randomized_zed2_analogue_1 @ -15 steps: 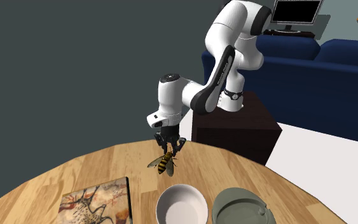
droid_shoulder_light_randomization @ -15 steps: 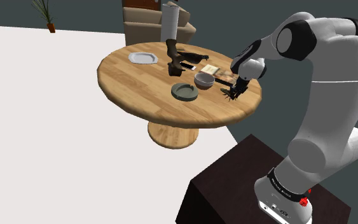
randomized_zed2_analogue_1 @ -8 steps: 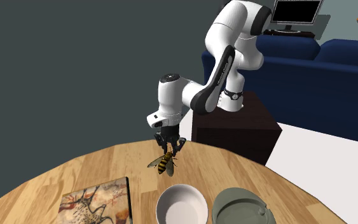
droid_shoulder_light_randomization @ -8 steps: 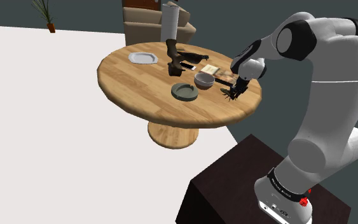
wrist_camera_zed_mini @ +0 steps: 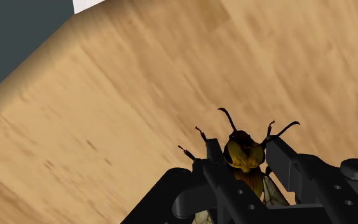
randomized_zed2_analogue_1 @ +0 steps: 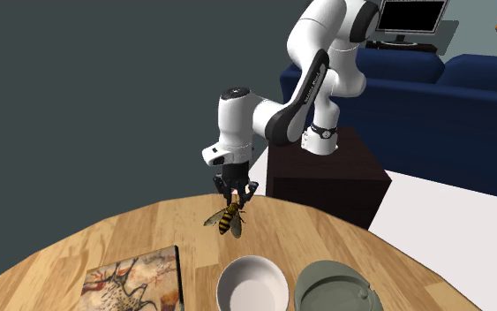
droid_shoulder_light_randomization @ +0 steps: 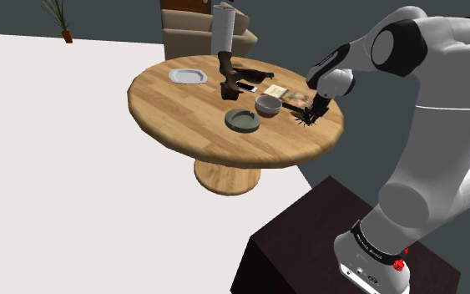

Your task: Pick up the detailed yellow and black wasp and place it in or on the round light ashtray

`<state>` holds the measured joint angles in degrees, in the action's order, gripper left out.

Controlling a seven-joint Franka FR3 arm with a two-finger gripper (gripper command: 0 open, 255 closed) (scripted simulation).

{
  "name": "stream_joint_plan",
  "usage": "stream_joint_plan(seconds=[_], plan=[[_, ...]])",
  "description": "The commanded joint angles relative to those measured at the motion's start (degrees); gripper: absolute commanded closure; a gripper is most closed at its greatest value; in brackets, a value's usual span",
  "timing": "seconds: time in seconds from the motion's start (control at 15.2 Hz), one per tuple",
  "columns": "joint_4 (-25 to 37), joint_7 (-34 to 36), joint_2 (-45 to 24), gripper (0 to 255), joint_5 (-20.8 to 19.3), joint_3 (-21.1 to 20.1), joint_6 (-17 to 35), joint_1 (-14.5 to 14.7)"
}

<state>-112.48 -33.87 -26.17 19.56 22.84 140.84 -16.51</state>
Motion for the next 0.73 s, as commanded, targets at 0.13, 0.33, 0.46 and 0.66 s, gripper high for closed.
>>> stream_joint_plan(seconds=[0.13,0.33,0.46,0.66], plan=[[0.24,1.07,2.04,255,-1.42,0.89,-2.13,0.69],[0.59,1.84,3.55,255,-2.49,1.51,-3.85,1.14],[0.88,2.35,4.52,255,-3.19,1.88,-5.02,1.41],[1.42,3.09,5.92,255,-4.21,2.40,-6.81,1.78]])
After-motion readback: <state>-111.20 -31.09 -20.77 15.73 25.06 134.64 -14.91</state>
